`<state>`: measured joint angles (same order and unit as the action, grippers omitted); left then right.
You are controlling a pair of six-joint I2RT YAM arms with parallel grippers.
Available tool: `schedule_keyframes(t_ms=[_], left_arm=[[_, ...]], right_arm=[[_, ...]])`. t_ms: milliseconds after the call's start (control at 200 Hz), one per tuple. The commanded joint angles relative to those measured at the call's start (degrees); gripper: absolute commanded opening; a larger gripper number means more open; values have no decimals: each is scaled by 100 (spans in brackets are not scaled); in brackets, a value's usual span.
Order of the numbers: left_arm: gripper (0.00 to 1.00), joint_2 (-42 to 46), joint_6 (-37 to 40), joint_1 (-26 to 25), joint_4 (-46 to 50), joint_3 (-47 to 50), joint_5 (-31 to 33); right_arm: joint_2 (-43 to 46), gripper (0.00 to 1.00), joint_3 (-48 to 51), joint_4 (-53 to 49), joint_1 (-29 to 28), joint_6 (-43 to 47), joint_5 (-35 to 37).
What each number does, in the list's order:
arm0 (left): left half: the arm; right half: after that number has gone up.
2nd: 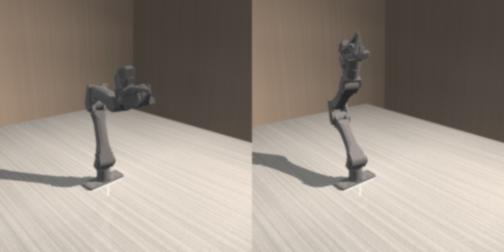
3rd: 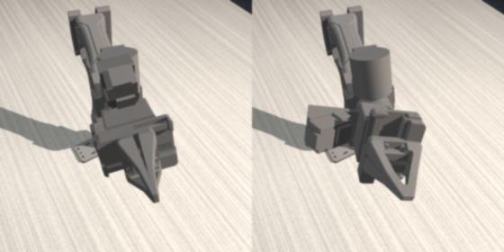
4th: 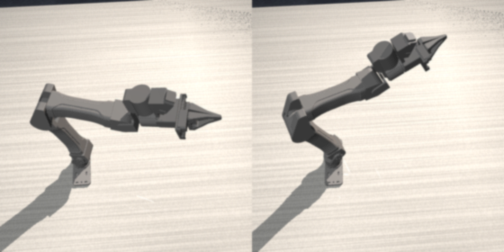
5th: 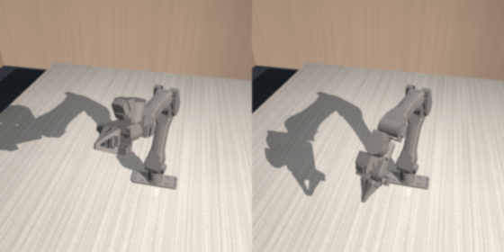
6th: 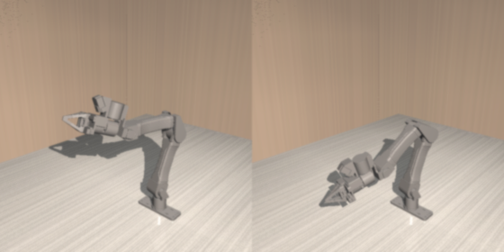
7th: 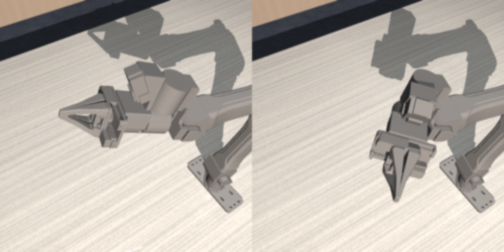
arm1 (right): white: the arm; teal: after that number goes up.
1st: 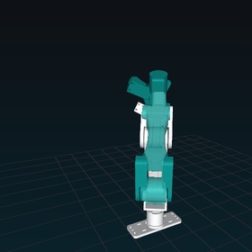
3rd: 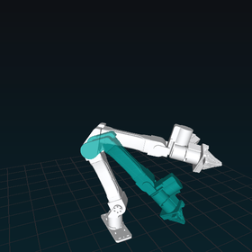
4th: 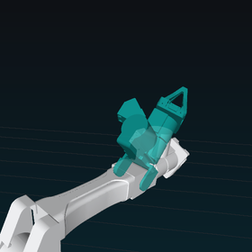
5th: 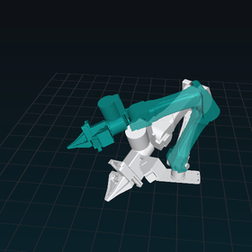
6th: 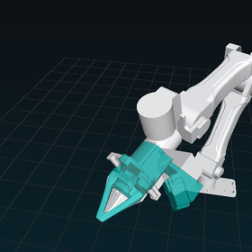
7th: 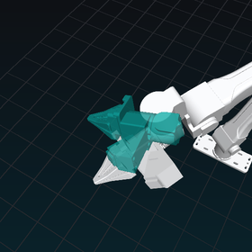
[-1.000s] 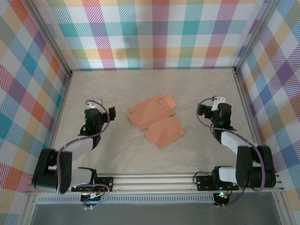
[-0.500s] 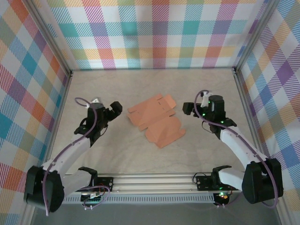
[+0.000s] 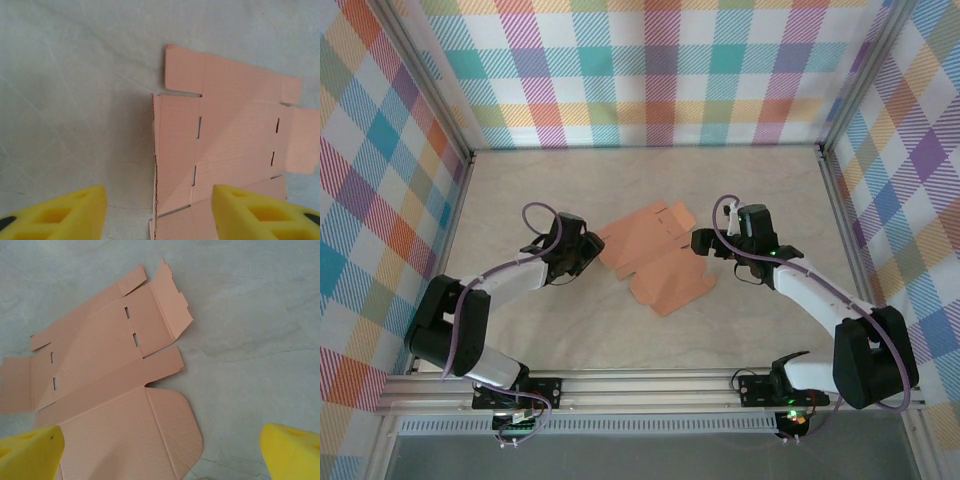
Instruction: Fold the paper box
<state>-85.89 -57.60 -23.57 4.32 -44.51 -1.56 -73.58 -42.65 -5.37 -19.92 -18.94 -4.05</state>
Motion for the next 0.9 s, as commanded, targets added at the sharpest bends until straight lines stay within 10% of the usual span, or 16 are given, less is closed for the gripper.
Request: schedule_keyframes(t_ms=[0,345,895], left_arm=[[48,-314,-83,-58,-162,-197,-152],[0,-828,720,-42,211,-763,-183],[0,-3391,6187,793,3993,-4906,-2657]], right_arm=[[-76,100,-207,-34,-38,-110,44],[-47,100,-113,-79,-37,-24,309],[-257,100,-336,-290,282,-64,-52]])
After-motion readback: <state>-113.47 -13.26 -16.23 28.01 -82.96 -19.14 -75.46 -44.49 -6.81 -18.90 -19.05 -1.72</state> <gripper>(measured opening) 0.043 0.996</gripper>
